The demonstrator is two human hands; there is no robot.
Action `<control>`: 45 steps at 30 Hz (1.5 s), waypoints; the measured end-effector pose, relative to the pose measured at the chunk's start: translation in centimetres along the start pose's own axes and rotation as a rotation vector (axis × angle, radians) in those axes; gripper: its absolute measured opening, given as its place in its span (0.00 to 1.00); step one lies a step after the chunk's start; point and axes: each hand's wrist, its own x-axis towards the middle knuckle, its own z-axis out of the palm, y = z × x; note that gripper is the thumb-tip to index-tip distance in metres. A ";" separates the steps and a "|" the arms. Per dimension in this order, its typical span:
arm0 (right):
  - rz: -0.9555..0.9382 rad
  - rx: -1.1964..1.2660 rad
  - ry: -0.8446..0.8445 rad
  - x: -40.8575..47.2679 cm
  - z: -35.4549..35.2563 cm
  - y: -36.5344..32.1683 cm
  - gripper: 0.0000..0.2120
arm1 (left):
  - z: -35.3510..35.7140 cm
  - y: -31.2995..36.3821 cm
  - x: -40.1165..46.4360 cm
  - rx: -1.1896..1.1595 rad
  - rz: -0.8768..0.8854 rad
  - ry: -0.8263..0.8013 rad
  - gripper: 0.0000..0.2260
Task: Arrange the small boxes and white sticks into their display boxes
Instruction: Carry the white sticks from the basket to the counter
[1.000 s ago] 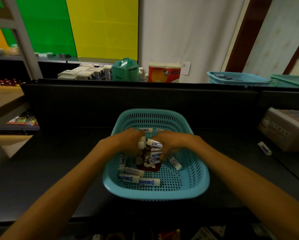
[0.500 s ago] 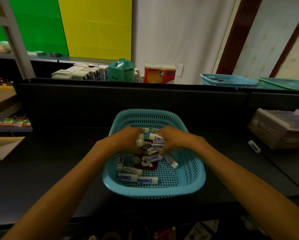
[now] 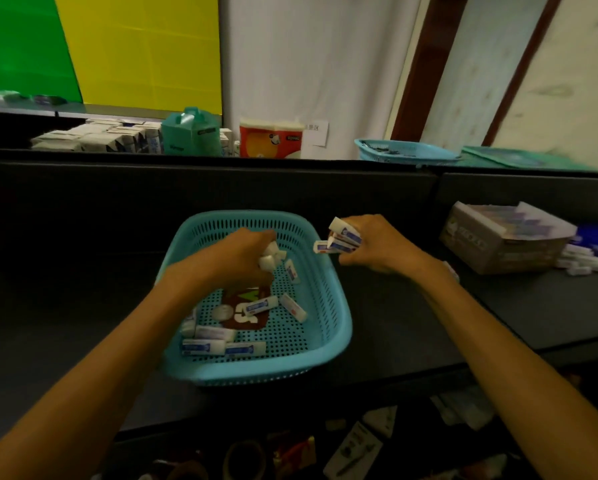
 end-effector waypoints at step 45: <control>0.410 -0.059 -0.069 -0.3 -4.2 29.1 0.30 | 12.9 18.8 20.3 -0.062 -0.028 -0.024 0.23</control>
